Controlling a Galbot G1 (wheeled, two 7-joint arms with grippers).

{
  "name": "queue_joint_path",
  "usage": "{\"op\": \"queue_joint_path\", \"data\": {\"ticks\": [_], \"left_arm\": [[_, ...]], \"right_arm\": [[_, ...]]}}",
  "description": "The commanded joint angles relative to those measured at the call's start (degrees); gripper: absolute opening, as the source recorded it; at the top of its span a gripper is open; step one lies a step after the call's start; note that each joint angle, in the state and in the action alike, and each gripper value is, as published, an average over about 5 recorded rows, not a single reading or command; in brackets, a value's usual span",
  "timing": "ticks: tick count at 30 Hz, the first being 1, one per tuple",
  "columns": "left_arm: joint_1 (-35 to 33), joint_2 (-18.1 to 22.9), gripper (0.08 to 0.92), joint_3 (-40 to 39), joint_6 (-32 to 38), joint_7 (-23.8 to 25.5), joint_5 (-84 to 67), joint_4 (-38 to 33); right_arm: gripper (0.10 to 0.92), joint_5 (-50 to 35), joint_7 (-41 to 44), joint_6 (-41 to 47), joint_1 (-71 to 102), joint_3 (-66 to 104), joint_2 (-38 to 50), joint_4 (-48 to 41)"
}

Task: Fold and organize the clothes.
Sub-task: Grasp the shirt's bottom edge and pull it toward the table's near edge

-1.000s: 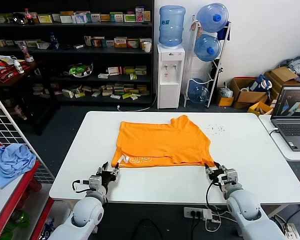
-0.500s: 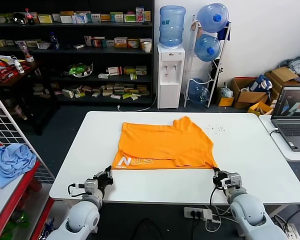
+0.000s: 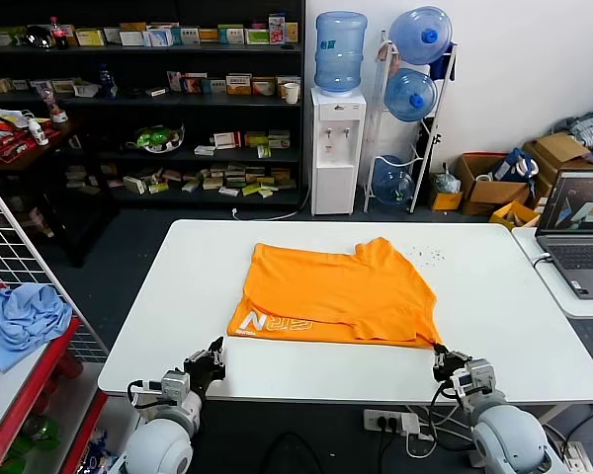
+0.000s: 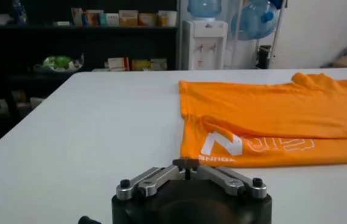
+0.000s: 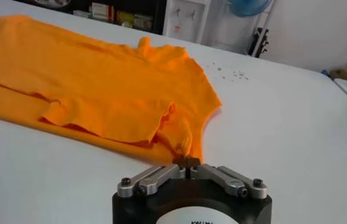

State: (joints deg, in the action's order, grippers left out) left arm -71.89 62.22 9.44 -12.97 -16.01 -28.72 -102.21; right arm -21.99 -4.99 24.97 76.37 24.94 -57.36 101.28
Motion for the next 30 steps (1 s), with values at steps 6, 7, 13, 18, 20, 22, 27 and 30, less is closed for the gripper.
{"op": "queue_joint_path", "data": {"ticks": [6, 7, 13, 18, 20, 22, 27, 30], "left_arm": [[4.4, 3.2, 0.284, -1.9, 3.5, 2.7, 0.5, 7.1], [5.2, 3.6, 0.319, -2.2, 3.6, 2.8, 0.5, 8.0], [9.3, 5.3, 0.492, -3.1, 3.8, 2.6, 0.7, 12.5], [11.9, 5.2, 0.622, -2.7, 3.9, 2.5, 0.5, 14.9], [12.2, 5.0, 0.688, -2.6, 3.9, 2.5, 0.3, 15.4], [12.0, 4.9, 0.700, -2.6, 3.9, 2.6, 0.1, 15.6], [10.6, 4.5, 0.586, -2.5, 3.6, 2.9, 0.0, 15.3], [9.9, 4.3, 0.499, -2.5, 3.4, 3.1, -0.3, 14.9]], "right_arm": [[0.124, 0.1, 0.2, -0.3, 2.7, 0.8, 0.7, 0.6], [0.124, 0.1, 0.2, -0.3, 2.4, 0.7, 0.7, 0.4], [0.124, 0.0, 0.2, -0.2, 0.6, -0.4, 0.7, -0.9], [0.124, -0.3, 0.2, -0.1, -0.4, -1.0, 0.8, -1.5], [0.124, -0.4, 0.2, -0.1, -0.6, -1.1, 0.8, -1.6], [0.124, -0.4, 0.2, -0.1, -0.8, -1.2, 0.8, -1.6], [0.124, -0.6, 0.2, -0.3, -0.7, -1.1, 1.1, -1.3], [0.124, -0.6, 0.2, -0.5, -0.5, -1.0, 1.4, -1.1]]}}
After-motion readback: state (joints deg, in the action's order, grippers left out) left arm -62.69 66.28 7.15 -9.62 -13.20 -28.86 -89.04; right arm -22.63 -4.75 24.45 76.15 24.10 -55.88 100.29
